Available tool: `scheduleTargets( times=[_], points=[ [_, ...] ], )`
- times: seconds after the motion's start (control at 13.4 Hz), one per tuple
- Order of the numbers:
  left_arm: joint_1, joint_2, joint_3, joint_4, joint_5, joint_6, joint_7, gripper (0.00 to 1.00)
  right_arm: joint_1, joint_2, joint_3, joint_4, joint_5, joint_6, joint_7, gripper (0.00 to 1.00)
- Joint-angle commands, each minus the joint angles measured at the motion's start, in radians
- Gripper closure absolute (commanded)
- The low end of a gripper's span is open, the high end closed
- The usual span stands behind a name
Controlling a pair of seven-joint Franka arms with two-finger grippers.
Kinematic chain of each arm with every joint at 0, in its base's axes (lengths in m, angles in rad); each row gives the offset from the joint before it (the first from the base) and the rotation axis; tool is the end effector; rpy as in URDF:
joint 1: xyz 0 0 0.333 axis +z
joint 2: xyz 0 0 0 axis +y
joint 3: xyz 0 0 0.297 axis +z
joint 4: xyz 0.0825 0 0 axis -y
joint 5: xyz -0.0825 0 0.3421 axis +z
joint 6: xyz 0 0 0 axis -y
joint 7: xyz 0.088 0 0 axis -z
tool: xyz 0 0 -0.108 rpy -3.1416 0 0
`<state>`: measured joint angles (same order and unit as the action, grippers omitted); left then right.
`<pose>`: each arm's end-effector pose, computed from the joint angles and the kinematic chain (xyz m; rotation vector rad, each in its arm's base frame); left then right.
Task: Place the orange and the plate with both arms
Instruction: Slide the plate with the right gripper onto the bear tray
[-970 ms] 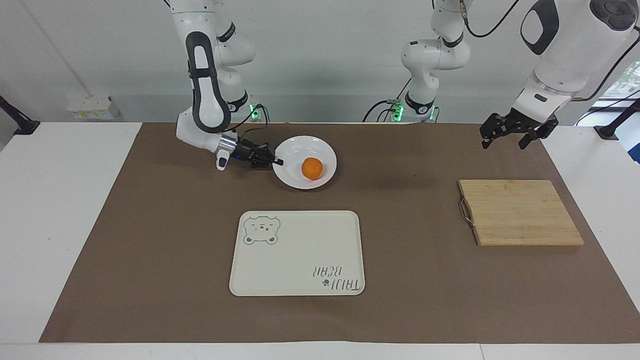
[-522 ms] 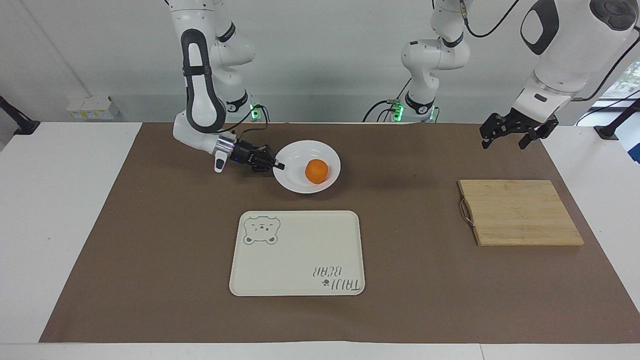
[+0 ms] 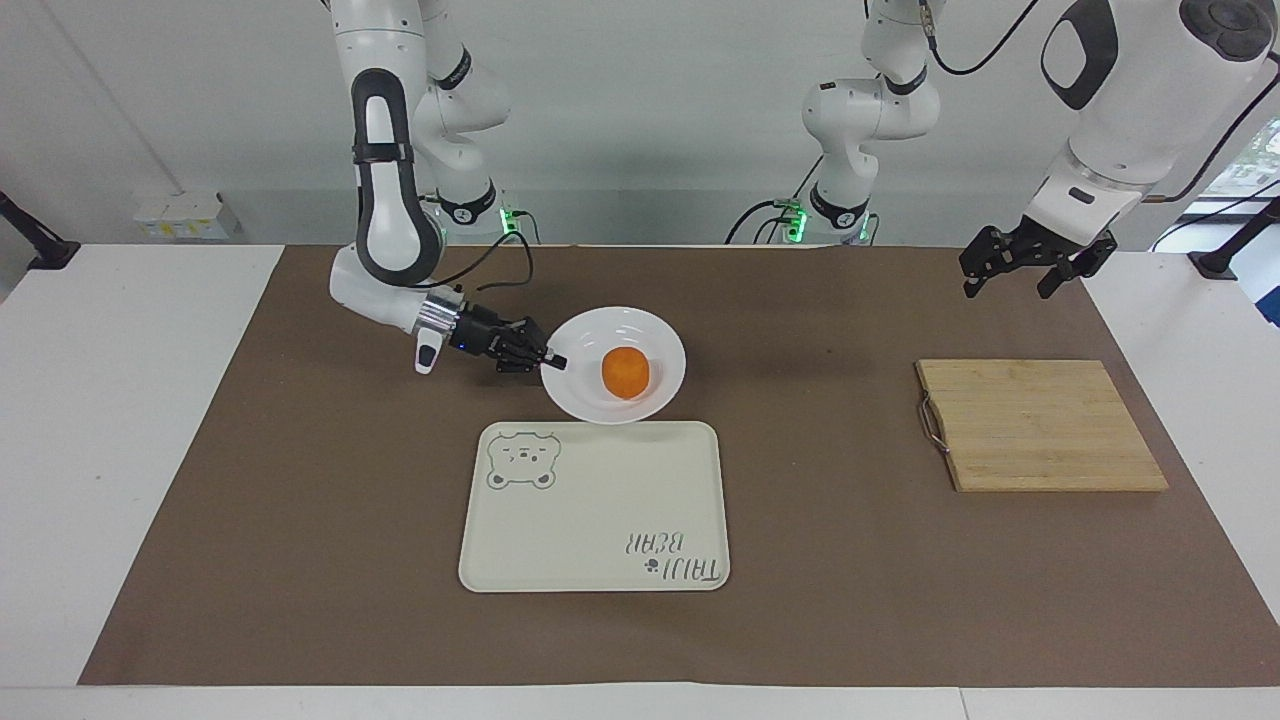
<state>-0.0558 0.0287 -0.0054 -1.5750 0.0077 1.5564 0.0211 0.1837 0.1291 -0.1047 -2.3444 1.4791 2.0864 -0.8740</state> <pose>0.5175 -0.0308 0.5867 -3.1296 0.1290 0.0738 0.4681 0.0875 0.2944 -2.0346 0.1346 -0.1627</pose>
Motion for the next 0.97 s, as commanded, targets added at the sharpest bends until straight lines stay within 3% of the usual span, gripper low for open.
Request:
scheduleTargets(
  times=[0.0,0.37,0.67,0.9],
  points=[
    [0.007,0.000,-0.005,0.007,0.009,-0.004,0.003,0.00,-0.009,0.096,0.003,0.163,-0.035,-0.008,0.119,1.00],
    [0.007,0.000,-0.005,0.006,0.009,-0.004,0.003,0.00,-0.032,0.200,0.002,0.373,-0.100,-0.006,0.275,1.00],
    [0.007,0.000,-0.005,0.007,0.009,-0.004,0.003,0.00,-0.055,0.367,0.005,0.571,-0.115,-0.005,0.320,1.00],
    [0.007,0.000,-0.005,0.007,0.009,-0.004,0.003,0.00,-0.041,0.403,0.005,0.587,-0.109,0.026,0.317,1.00]
  ],
)
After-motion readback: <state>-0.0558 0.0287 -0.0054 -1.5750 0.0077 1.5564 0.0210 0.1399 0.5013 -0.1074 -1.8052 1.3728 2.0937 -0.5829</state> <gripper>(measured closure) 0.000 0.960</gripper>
